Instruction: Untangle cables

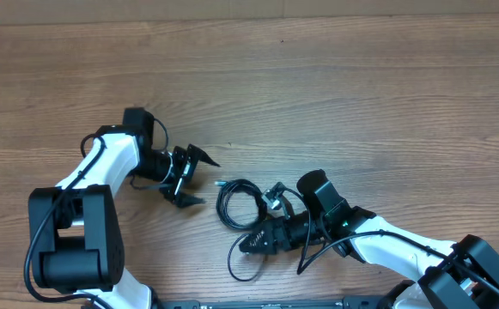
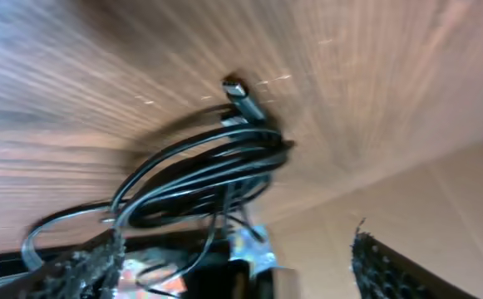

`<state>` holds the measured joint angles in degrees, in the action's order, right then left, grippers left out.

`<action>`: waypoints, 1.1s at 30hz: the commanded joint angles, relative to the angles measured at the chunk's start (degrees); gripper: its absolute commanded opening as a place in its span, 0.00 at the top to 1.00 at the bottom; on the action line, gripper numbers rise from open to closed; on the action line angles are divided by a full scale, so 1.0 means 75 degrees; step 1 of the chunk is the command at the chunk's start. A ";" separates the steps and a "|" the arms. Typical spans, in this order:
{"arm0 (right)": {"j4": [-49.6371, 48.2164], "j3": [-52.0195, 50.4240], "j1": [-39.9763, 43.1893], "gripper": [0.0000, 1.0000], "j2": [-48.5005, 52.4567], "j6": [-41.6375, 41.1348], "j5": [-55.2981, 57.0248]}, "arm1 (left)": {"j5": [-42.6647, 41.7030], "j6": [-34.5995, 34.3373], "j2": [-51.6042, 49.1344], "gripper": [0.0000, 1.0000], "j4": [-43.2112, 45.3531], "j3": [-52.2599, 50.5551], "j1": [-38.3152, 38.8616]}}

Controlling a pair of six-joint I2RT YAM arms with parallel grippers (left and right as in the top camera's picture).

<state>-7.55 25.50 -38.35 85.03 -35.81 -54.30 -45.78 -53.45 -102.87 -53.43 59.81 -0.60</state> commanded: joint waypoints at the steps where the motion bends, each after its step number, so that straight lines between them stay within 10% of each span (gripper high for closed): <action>1: 0.0029 0.0096 -0.0035 0.00 0.0023 -0.0283 0.0618 | 0.0790 0.0446 -0.0058 0.10 -0.0367 0.0102 0.0254; 12: 0.0055 0.0096 -0.0035 0.00 0.0023 -0.0280 0.0775 | 0.2512 -0.0149 -0.0061 0.40 -0.0463 0.0102 0.1888; 28: -0.0006 0.0096 -0.0035 0.00 0.0023 -0.0312 0.0784 | 0.6225 -0.1131 -0.0070 0.22 0.0309 0.0099 0.3724; 30: -0.0012 0.0096 -0.0035 0.00 0.0023 -0.0309 0.0787 | 0.6339 -0.1128 -0.0070 0.27 0.0487 0.0096 0.3841; 33: 0.0052 0.0096 -0.0035 0.00 0.0023 -0.0309 0.0784 | 0.6540 -0.1029 -0.0070 0.61 0.0586 0.0096 0.3899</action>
<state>-7.20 25.50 -38.35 85.03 -37.93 -48.80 -0.78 -61.17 -102.87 -49.23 59.88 28.21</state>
